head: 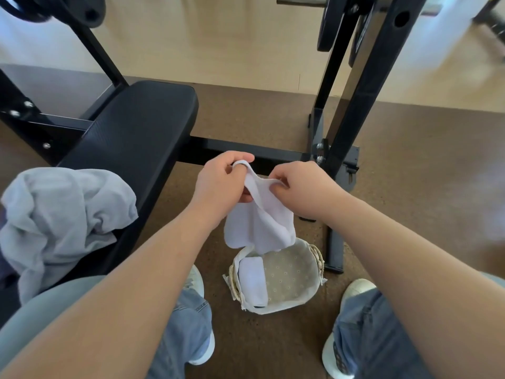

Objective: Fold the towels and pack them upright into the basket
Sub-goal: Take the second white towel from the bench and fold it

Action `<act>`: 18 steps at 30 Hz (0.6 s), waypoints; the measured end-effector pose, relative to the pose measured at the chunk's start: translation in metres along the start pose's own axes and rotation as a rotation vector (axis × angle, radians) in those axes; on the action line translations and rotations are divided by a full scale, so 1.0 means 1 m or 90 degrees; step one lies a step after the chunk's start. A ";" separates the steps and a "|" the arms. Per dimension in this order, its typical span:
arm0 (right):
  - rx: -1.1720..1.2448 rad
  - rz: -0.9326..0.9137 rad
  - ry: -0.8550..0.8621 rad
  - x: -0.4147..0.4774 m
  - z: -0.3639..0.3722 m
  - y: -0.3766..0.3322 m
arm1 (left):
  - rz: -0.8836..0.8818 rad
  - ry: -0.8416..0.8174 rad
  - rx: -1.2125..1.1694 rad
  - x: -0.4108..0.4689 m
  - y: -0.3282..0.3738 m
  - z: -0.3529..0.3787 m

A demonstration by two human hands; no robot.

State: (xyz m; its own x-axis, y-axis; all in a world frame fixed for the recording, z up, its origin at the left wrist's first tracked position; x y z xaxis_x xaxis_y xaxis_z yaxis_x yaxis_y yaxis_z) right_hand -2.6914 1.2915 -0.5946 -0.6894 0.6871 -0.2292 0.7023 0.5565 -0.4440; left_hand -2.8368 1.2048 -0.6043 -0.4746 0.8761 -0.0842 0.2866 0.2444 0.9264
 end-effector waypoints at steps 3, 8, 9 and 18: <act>-0.050 0.023 -0.090 -0.001 0.009 0.003 | -0.022 0.045 -0.032 0.001 -0.003 -0.002; -0.030 0.042 -0.043 0.001 0.008 0.006 | -0.042 0.062 -0.074 0.002 -0.004 -0.003; -0.021 0.031 -0.031 0.001 0.008 0.005 | -0.044 0.062 -0.079 0.002 -0.004 -0.003; -0.101 -0.148 0.009 0.000 0.014 -0.006 | -0.091 0.070 -0.169 0.005 -0.002 -0.011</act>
State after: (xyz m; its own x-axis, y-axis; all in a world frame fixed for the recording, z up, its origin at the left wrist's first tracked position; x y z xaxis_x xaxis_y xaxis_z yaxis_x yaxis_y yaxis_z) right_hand -2.6981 1.2819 -0.6039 -0.8336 0.5383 -0.1240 0.5451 0.7652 -0.3425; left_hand -2.8489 1.2038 -0.6027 -0.5854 0.7871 -0.1942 -0.0105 0.2321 0.9726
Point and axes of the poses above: each hand's wrist, its own x-axis towards the middle knuckle, its own z-axis out of the palm, y = z × x, the point moved 3 cm from there along x, towards the middle knuckle, and after that the axes turned 4 degrees about -y, right-handed, at the moved point
